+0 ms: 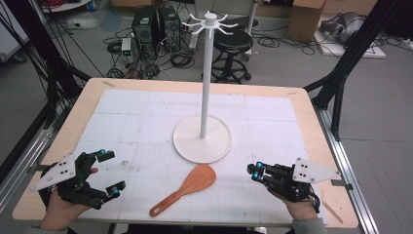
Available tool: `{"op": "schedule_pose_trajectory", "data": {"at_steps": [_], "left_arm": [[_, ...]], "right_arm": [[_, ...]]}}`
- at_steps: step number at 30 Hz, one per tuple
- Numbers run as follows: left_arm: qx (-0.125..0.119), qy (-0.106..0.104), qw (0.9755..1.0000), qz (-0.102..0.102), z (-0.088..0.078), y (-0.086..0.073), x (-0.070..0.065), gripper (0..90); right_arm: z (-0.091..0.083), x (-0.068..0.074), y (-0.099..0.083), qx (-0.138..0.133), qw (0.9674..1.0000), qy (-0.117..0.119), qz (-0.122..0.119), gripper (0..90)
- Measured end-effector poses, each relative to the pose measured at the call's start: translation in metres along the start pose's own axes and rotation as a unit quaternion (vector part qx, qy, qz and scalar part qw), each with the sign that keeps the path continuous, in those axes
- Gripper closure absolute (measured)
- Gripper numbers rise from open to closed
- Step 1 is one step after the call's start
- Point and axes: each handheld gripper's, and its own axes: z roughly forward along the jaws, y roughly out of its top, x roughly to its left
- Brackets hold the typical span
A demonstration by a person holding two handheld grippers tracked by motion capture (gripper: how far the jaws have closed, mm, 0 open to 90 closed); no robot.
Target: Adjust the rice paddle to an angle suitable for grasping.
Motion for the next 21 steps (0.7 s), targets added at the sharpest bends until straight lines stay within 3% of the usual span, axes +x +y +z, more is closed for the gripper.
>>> {"op": "schedule_pose_trajectory", "data": {"at_steps": [21], "left_arm": [[0.005, 0.010, 0.9999, -0.002, -0.006, -0.003, 0.000, 1.8]], "right_arm": [[0.054, 0.006, -0.005, 0.050, 0.9974, 0.050, 0.018, 88.6]]}}
